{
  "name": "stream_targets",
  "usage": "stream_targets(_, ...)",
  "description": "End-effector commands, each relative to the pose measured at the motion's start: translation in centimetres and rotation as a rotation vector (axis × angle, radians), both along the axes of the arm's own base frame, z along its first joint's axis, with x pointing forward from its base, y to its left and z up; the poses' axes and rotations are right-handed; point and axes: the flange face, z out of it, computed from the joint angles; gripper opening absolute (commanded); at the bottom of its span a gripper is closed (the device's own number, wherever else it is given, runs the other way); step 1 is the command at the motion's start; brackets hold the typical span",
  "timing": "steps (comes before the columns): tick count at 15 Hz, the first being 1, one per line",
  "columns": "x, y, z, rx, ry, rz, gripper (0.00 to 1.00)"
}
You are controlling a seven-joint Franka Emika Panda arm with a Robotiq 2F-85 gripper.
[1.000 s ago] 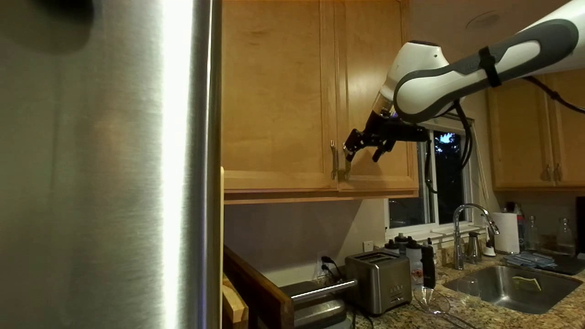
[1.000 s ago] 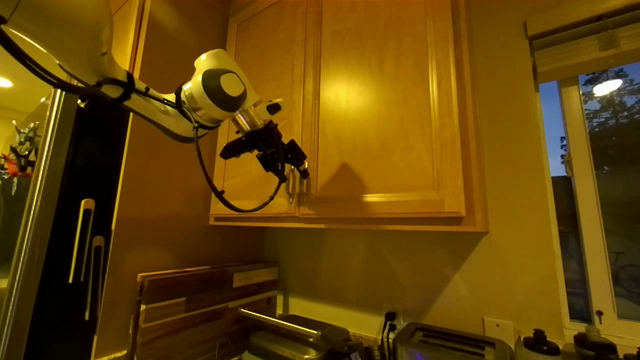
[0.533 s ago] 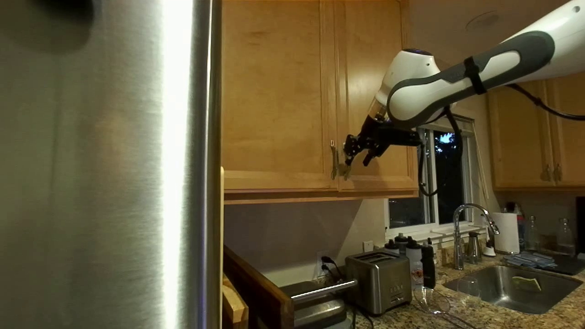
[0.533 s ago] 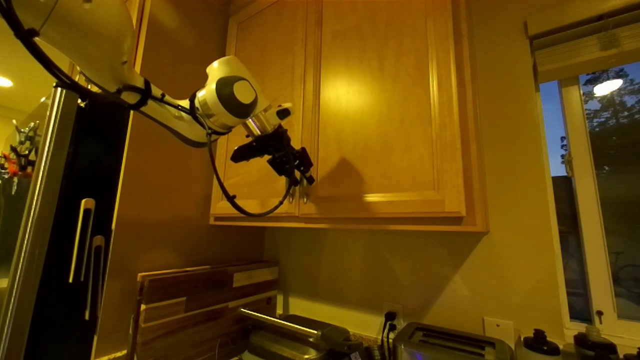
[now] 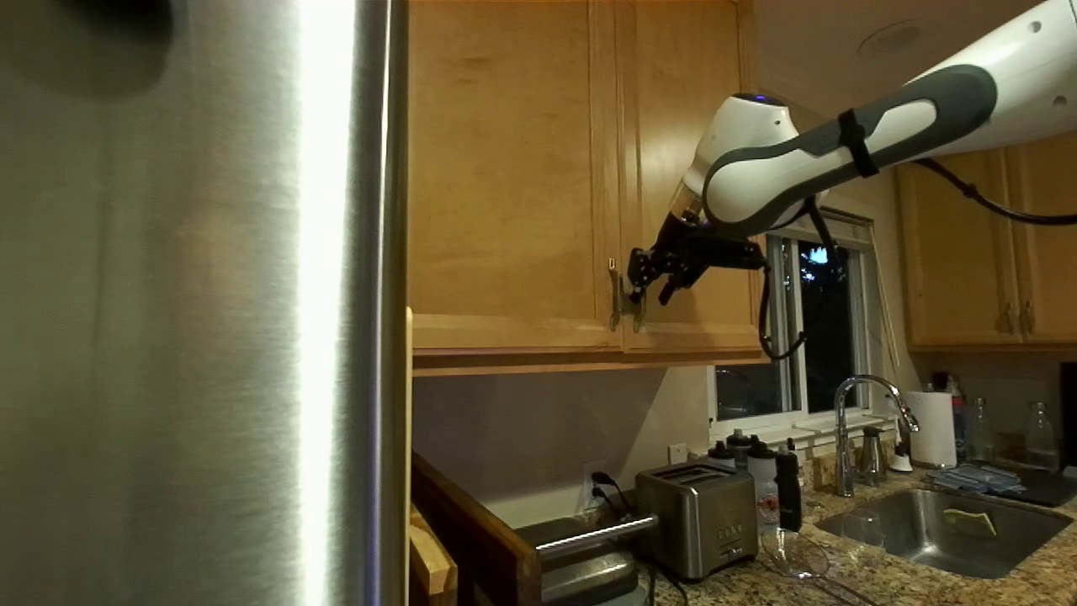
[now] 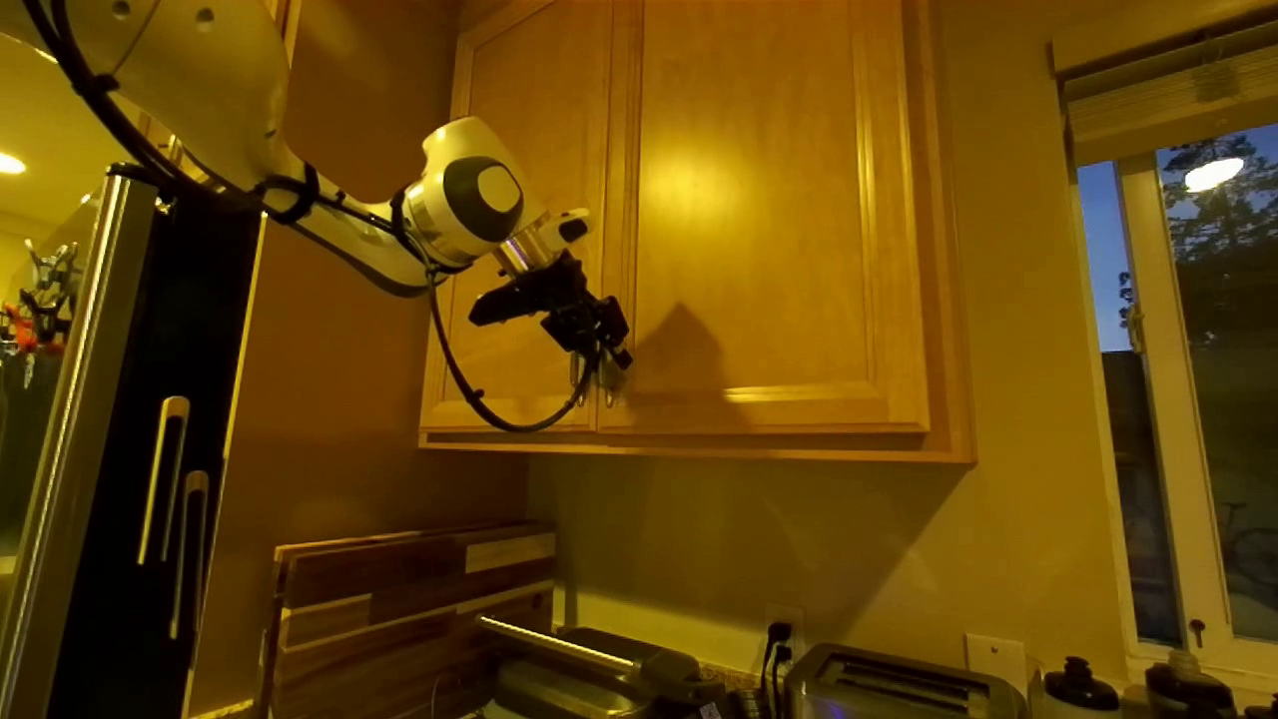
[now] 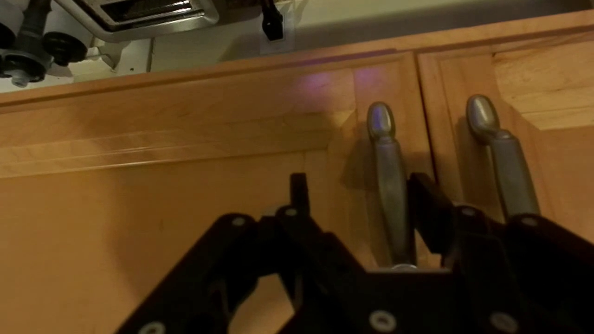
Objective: Put one of the wooden objects in the upper cabinet
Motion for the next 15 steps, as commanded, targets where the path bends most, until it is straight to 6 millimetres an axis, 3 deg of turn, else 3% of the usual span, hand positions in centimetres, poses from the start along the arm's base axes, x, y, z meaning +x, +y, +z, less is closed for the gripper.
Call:
stream_targets(1,0.5,0.0,0.5,0.007,-0.024,0.027,0.26)
stream_targets(4,0.9,0.6,0.5,0.007,-0.018,0.064,0.08)
stream_targets(6,0.9,0.9,0.4,-0.002,-0.007,0.082,0.05)
stream_targets(11,-0.2,-0.1,-0.3,-0.052,0.038,0.052,0.09)
stream_targets(15,-2.5,-1.1,-0.4,-0.050,0.059,0.025,0.09)
